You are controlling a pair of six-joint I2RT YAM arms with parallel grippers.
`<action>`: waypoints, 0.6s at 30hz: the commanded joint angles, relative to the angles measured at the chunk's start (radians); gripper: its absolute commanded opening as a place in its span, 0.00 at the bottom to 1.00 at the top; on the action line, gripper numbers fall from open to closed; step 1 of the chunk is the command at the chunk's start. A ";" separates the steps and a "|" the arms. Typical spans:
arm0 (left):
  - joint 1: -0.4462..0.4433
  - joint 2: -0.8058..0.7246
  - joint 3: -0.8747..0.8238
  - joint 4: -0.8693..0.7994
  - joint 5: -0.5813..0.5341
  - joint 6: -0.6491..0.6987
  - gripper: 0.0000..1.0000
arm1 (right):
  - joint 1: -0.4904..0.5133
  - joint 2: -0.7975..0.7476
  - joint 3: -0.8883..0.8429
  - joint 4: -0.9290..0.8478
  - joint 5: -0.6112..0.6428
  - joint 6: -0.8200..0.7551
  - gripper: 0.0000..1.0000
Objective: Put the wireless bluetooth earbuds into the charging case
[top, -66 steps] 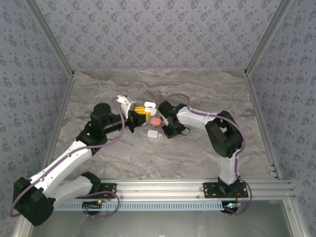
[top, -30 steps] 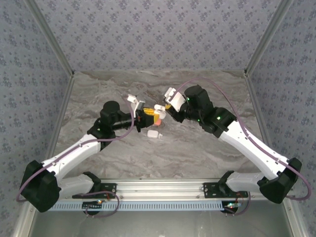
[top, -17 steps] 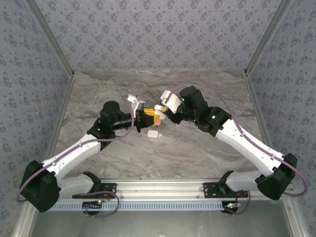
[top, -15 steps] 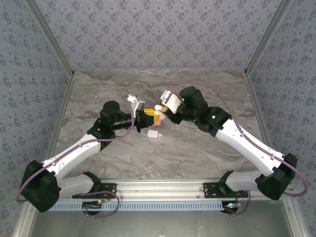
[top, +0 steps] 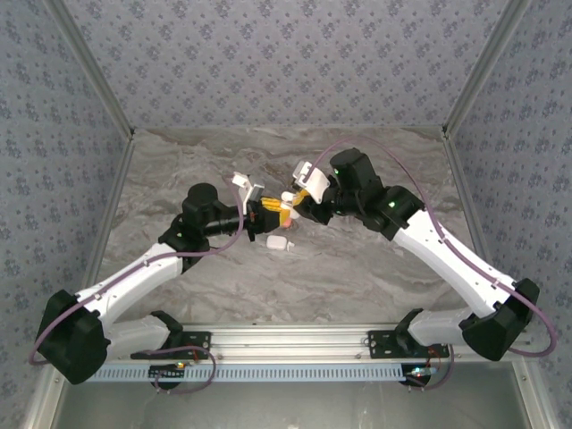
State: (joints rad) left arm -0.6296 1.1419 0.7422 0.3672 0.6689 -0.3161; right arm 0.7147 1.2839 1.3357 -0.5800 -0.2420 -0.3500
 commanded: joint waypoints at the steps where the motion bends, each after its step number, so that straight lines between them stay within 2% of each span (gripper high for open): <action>1: 0.000 -0.007 0.026 0.058 0.003 -0.004 0.09 | -0.006 0.026 0.039 -0.081 -0.095 0.032 0.27; 11: -0.001 -0.011 0.024 0.052 0.002 0.003 0.09 | -0.023 0.044 0.061 -0.110 -0.049 0.028 0.26; 18: -0.005 -0.011 0.023 0.053 0.004 0.019 0.09 | -0.051 0.046 0.079 -0.123 -0.102 0.046 0.26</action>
State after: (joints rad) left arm -0.6304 1.1419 0.7422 0.3637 0.6685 -0.3153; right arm 0.6712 1.3216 1.3819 -0.6525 -0.3012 -0.3248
